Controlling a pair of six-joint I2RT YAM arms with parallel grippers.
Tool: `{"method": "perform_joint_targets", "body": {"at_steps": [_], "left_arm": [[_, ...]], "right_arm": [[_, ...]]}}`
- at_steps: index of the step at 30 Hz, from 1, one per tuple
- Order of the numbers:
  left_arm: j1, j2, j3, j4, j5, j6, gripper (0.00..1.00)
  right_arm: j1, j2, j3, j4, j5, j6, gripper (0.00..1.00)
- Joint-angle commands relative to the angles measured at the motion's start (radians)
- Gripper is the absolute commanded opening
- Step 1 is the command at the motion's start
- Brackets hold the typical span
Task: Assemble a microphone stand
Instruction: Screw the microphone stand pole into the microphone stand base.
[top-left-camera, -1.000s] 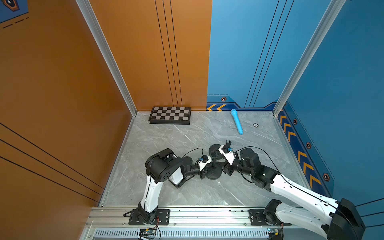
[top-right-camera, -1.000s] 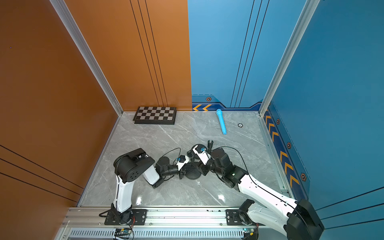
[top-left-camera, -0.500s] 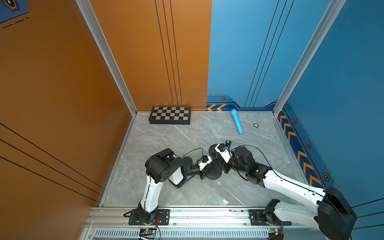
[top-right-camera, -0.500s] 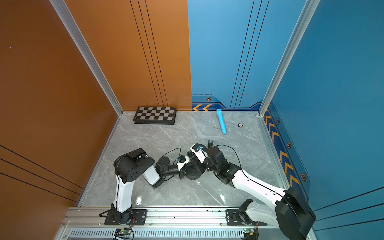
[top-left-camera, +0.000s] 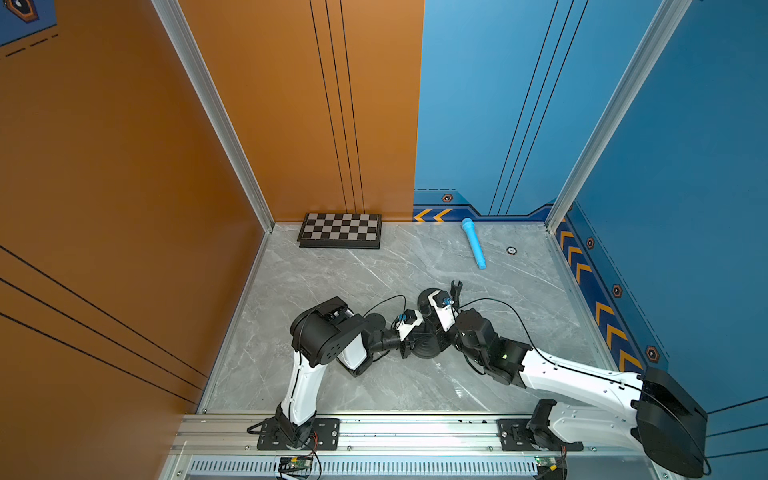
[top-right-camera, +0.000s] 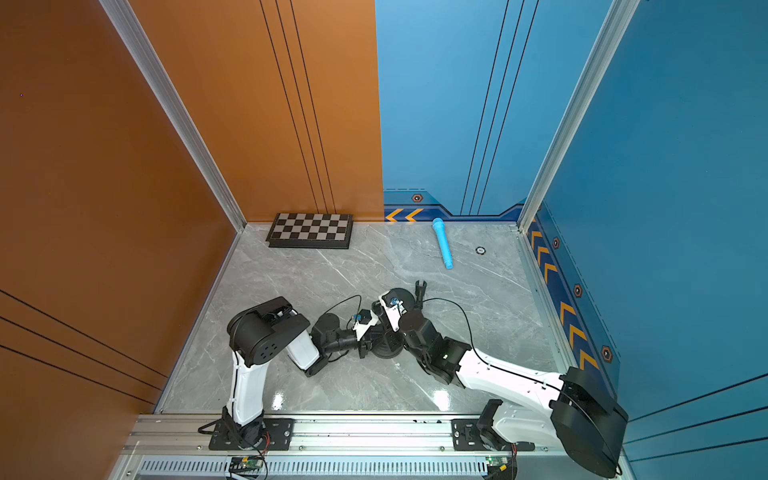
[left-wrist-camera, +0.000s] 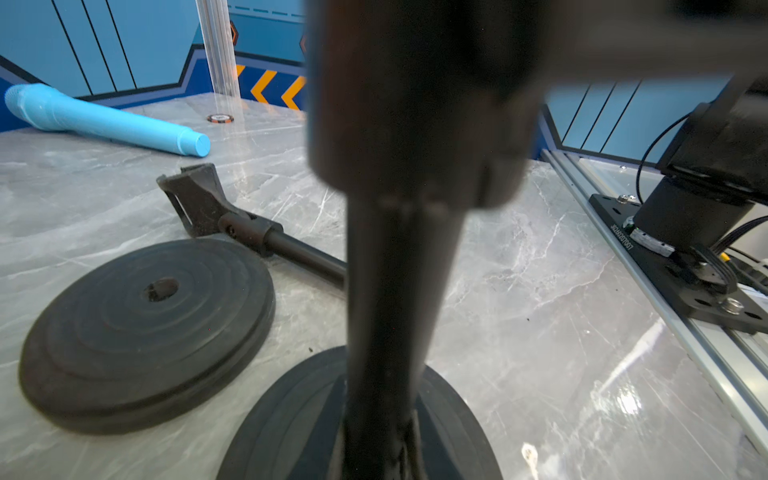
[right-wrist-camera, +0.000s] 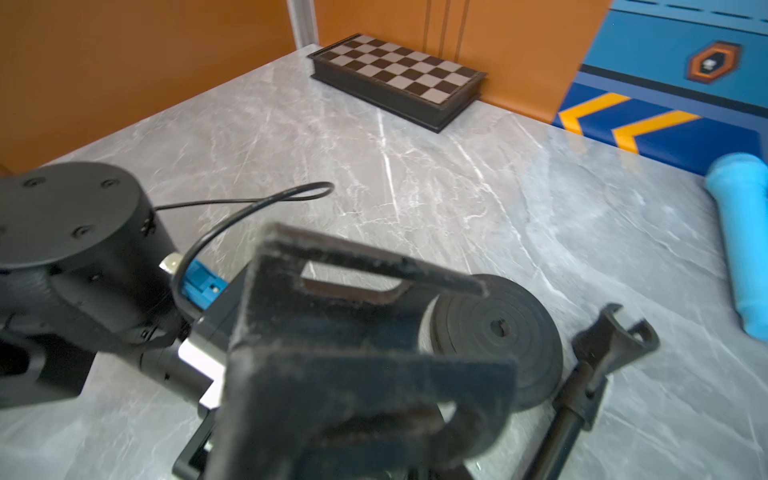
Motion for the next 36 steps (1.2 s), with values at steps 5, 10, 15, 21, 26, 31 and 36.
{"method": "perform_joint_targets", "body": {"at_steps": [5,10,15,21,26,31,36], "left_arm": [[-0.016,-0.027,0.004,-0.075,-0.095,-0.069,0.29],[-0.014,-0.038,-0.004,-0.075,-0.093,-0.053,0.10],[-0.004,-0.040,-0.022,-0.075,-0.061,-0.034,0.00],[0.010,-0.042,-0.034,-0.075,0.001,-0.016,0.00],[0.009,-0.034,-0.032,-0.075,0.027,0.003,0.00],[0.001,-0.015,-0.034,-0.075,0.060,0.036,0.00],[-0.006,0.003,-0.028,-0.074,0.086,0.056,0.00]], "right_arm": [[0.190,0.168,0.026,0.010,0.507,0.299,0.00],[0.216,0.243,0.107,-0.022,0.428,0.280,0.02],[0.164,0.170,0.083,0.001,0.201,0.086,0.30],[-0.070,0.052,0.069,-0.135,-0.471,-0.220,0.46],[-0.239,0.029,0.068,-0.204,-0.697,-0.348,0.47],[-0.334,0.030,0.079,-0.216,-0.785,-0.416,0.48],[-0.369,0.056,0.102,-0.192,-0.815,-0.444,0.48]]}}
